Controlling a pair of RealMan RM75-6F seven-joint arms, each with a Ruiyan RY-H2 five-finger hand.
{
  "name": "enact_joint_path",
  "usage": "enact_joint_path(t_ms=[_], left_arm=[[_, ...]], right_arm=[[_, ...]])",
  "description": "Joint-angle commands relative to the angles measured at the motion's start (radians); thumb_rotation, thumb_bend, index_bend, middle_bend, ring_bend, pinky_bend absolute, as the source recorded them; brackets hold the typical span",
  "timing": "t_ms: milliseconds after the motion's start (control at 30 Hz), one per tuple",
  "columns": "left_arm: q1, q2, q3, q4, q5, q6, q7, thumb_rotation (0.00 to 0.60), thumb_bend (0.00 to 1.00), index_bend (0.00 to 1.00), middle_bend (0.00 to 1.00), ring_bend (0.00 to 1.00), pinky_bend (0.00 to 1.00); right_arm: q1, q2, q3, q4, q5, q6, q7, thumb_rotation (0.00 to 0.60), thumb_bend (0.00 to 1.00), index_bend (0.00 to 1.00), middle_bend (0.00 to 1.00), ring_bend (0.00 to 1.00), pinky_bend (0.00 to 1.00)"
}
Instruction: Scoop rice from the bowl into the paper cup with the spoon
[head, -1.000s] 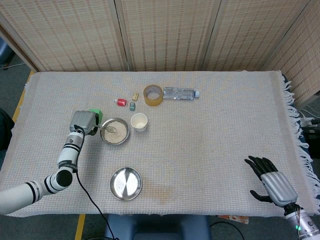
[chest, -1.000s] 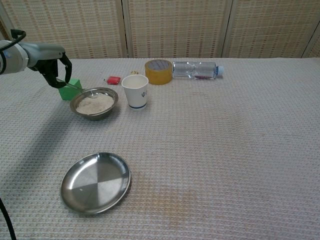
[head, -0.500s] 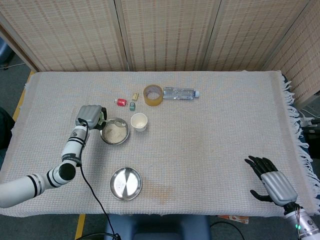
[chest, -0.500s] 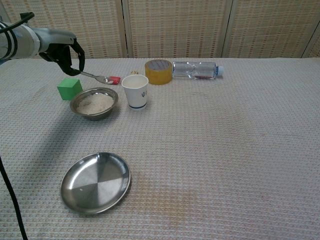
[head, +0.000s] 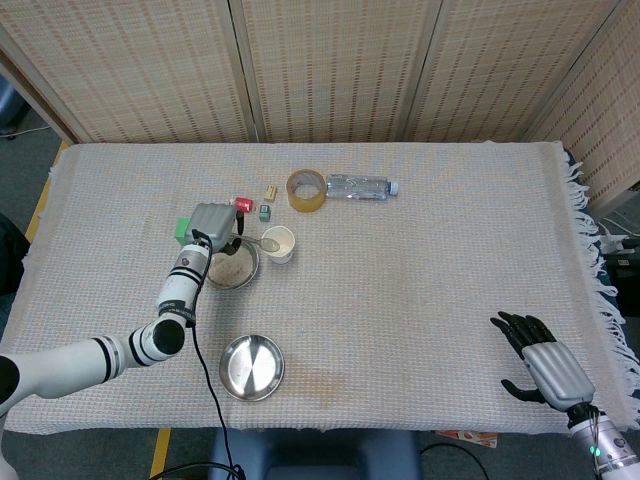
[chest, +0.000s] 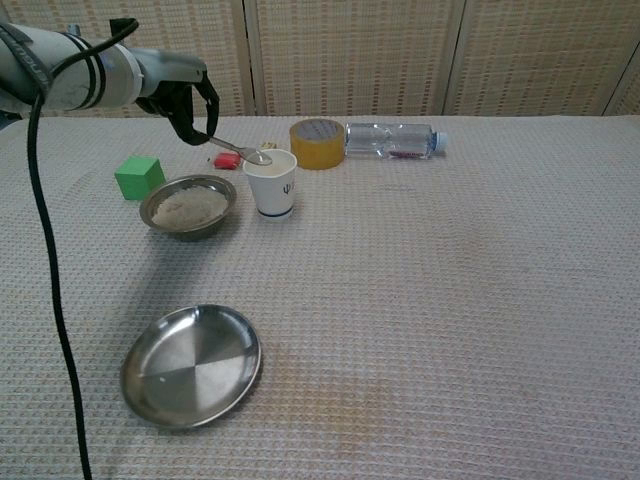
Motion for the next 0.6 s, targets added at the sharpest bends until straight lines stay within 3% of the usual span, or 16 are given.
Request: enact_joint_path(t_ms=[33, 200, 367, 600], left_arm=[[-0.018, -0.022, 0.012, 0.033, -0.012, 0.005, 0.007, 0.6, 0.41, 0.95, 1.0, 1.0, 1.0], [-0.023, -0.051, 0.03, 0.075, 0.046, 0.026, -0.005, 0.6, 0.41, 0.95, 1.0, 1.0, 1.0], [-0.008, -0.106, 0.085, 0.106, 0.233, 0.109, -0.009, 0.6, 0.41, 0.95, 1.0, 1.0, 1.0], [0.005, -0.226, 0.161, 0.251, 0.413, 0.223, 0.061, 0.6, 0.41, 0.95, 1.0, 1.0, 1.0]], right_arm=[[0.0, 0.0, 0.001, 0.0, 0.003, -0.001, -0.001, 0.6, 0.17, 0.0, 0.0, 0.0, 0.0], [0.004, -0.001, 0.006, 0.004, 0.02, -0.014, -0.005, 0.6, 0.17, 0.0, 0.0, 0.0, 0.0], [0.0, 0.007, 0.018, -0.012, 0.062, -0.019, -0.027, 0.6, 0.17, 0.0, 0.0, 0.0, 0.0], [-0.007, 0.017, 0.017, -0.022, 0.06, -0.008, -0.031, 0.6, 0.17, 0.0, 0.0, 0.0, 0.0]])
